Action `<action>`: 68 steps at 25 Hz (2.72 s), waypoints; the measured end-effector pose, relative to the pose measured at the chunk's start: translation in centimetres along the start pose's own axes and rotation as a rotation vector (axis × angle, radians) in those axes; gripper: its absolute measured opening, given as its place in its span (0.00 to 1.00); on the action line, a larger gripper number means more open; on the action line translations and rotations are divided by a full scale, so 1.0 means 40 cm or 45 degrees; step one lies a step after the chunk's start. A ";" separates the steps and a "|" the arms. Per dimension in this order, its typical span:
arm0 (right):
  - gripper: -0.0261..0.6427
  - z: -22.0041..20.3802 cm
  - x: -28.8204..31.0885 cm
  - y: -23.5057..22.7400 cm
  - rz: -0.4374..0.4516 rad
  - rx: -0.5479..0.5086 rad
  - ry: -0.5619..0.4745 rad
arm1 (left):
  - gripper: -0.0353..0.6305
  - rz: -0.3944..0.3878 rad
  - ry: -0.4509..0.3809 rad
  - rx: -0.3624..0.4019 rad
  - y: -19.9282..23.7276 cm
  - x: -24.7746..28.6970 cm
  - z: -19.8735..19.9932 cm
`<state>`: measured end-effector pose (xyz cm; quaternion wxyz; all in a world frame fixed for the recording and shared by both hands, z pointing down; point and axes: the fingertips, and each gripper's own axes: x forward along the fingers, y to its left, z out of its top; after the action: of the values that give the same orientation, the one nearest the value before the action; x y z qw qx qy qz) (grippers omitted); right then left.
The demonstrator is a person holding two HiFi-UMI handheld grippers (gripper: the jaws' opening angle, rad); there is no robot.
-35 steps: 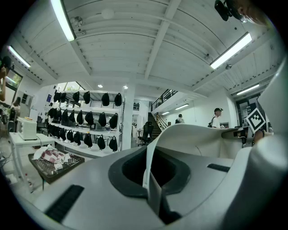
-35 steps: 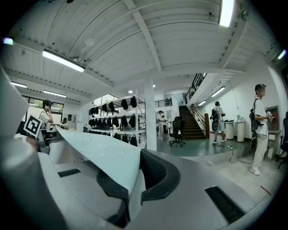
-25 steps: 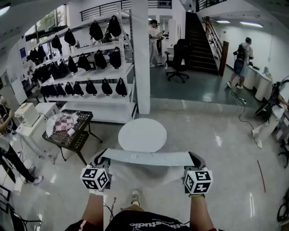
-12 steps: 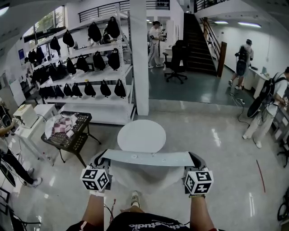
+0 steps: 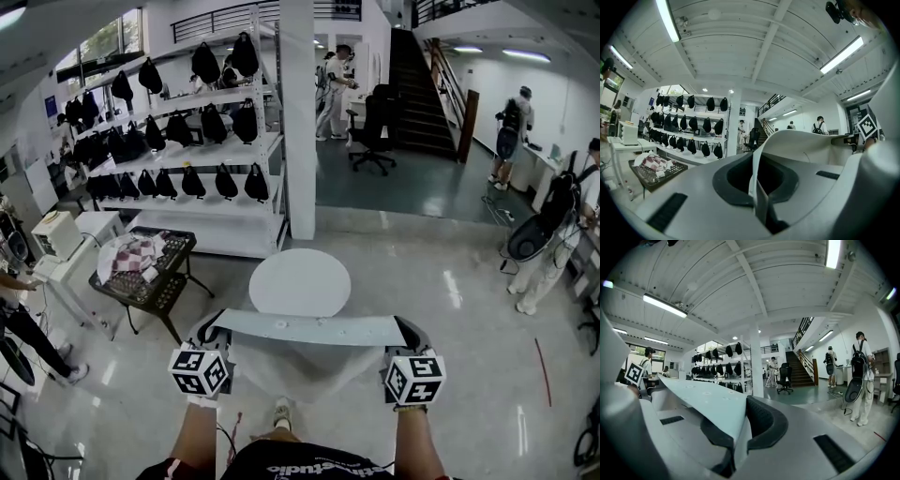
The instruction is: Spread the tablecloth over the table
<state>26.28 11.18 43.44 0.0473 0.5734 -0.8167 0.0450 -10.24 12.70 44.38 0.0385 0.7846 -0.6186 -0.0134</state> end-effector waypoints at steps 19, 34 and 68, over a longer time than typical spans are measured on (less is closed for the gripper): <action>0.08 0.047 0.089 0.018 0.019 -0.007 -0.013 | 0.08 0.025 0.009 0.001 0.061 0.054 0.021; 0.08 0.069 0.178 0.014 0.014 0.015 -0.008 | 0.08 -0.005 0.020 -0.006 0.111 0.158 0.042; 0.08 0.144 0.666 -0.019 -0.008 -0.017 0.034 | 0.08 -0.034 -0.002 -0.021 0.361 0.614 0.098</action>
<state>17.86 -14.64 41.19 0.0619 0.5751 -0.8144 0.0471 -18.76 -14.69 42.25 0.0441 0.7924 -0.6081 -0.0196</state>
